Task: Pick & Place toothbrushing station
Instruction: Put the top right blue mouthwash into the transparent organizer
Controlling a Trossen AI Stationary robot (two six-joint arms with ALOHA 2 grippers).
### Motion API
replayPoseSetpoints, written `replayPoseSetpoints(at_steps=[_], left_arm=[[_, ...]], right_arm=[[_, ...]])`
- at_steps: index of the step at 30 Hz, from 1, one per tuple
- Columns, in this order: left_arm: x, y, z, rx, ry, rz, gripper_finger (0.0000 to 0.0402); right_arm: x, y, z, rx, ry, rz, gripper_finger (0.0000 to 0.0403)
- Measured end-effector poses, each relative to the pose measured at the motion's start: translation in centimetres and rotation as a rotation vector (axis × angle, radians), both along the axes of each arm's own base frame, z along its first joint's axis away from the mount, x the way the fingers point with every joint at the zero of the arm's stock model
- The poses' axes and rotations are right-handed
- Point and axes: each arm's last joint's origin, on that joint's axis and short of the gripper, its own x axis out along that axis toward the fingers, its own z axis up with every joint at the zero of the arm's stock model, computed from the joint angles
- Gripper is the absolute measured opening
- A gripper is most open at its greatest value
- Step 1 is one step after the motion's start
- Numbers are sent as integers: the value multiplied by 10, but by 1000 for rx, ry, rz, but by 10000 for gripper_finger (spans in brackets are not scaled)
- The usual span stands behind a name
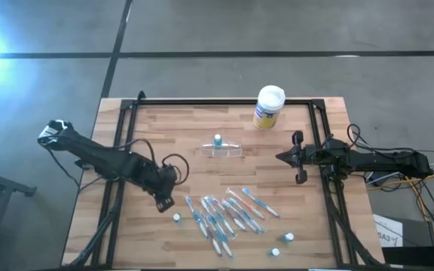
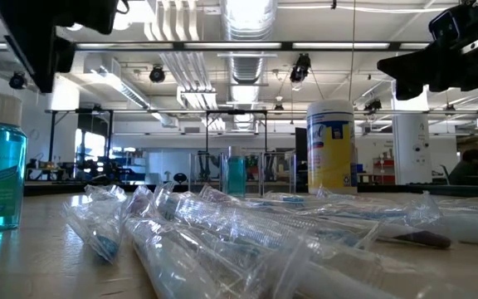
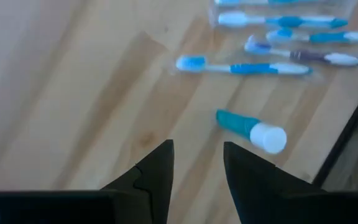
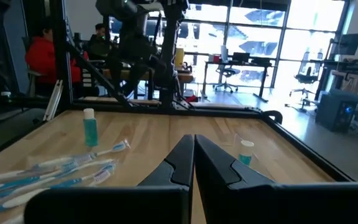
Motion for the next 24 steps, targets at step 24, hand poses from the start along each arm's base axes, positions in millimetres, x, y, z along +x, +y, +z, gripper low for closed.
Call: replayPoseSetpoints(at_steps=[24], left_arm=[[30,-96,9,-81,177,384,39]], right_arm=[[0,0,0,-131,-2,-8,8]])
